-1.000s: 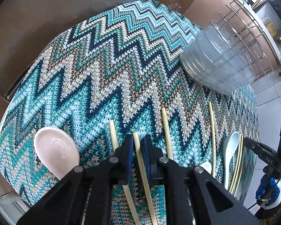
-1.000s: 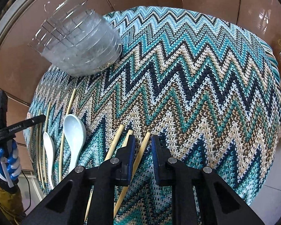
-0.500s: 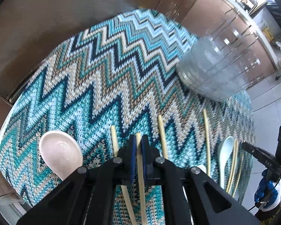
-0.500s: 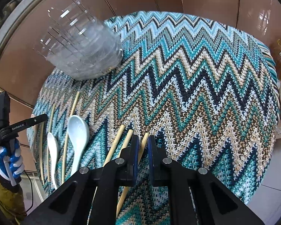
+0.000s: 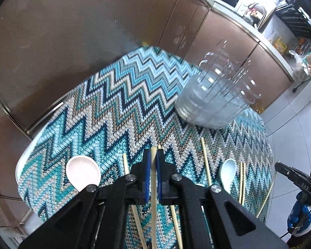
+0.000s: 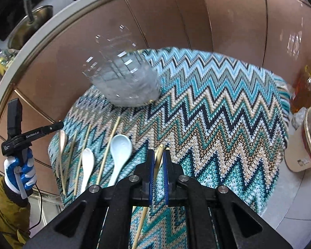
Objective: Organize utensils
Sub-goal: 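Lift the held chopsticks with both tools and carry them above the clear utensil holder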
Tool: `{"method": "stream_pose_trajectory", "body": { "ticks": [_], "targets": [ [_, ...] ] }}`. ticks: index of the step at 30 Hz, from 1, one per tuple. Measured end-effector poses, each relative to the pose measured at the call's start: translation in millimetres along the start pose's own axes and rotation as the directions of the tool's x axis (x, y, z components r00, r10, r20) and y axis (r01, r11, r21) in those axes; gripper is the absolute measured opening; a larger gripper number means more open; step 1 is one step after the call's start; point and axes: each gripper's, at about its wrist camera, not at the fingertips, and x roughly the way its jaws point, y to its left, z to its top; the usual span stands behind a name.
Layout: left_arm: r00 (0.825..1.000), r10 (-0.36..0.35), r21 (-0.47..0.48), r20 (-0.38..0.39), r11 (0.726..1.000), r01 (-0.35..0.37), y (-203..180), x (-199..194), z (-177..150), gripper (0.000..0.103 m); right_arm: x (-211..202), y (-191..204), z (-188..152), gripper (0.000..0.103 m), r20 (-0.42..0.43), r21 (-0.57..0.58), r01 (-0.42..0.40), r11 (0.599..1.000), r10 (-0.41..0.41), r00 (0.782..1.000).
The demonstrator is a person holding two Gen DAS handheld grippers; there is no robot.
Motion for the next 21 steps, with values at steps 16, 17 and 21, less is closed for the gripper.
{"method": "stream_pose_trajectory", "body": {
  "ticks": [16, 17, 21],
  "targets": [
    [0.987, -0.017, 0.023, 0.157, 1.000, 0.013, -16, -75, -2, 0.005, -81, 50, -1, 0.005, 0.167, -0.100, 0.010, 0.995, 0.006, 0.986],
    [0.986, -0.019, 0.024, 0.166, 1.000, 0.015, -17, -79, -1, 0.005, -85, 53, -1, 0.005, 0.177, -0.106, 0.012, 0.994, 0.007, 0.984],
    [0.979, -0.028, 0.033, 0.201, 0.999, 0.022, -21, -96, 4, 0.005, -99, 67, 4, 0.005, 0.216, -0.129, 0.016, 0.991, 0.012, 0.976]
  ]
}}
